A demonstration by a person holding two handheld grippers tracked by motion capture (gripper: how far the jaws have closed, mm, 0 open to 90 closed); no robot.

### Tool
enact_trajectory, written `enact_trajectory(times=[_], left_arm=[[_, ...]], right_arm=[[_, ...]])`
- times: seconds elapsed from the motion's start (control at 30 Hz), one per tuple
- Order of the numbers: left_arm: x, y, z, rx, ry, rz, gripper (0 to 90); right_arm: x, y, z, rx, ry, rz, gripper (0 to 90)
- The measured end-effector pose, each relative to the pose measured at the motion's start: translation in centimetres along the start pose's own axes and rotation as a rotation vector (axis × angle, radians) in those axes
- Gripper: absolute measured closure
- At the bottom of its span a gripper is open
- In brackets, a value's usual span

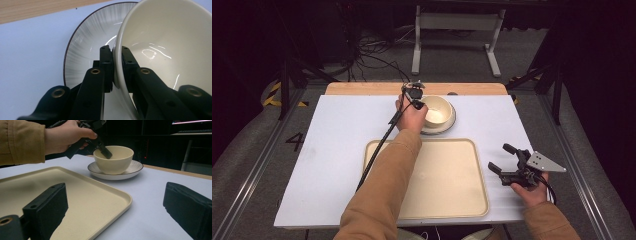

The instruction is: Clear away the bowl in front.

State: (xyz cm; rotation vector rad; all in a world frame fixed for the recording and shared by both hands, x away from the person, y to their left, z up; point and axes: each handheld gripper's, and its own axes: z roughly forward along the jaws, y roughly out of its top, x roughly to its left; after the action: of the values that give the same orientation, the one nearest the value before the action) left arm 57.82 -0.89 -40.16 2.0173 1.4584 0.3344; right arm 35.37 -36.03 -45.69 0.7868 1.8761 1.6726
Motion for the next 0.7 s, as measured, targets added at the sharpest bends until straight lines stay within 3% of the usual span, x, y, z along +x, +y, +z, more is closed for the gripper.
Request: enact_trajectory(times=[0.3,0.43,0.7], left_arm=[[-0.1,0.4,-0.8,0.005,-0.003,0.012,82.2],[0.1,0.6,-1.7,-0.004,-0.032,0.011,82.3],[0.3,1.0,-3.6,-0.029,-0.048,0.016,82.2]], right_arm=[[0.0,0.0,0.0,0.0,0.0,-0.001,5.8],[0.0,0.0,0.0,0.0,0.0,0.0,5.7],[0.1,0.0,0.0,-0.001,-0.001,-0.003,5.7]])
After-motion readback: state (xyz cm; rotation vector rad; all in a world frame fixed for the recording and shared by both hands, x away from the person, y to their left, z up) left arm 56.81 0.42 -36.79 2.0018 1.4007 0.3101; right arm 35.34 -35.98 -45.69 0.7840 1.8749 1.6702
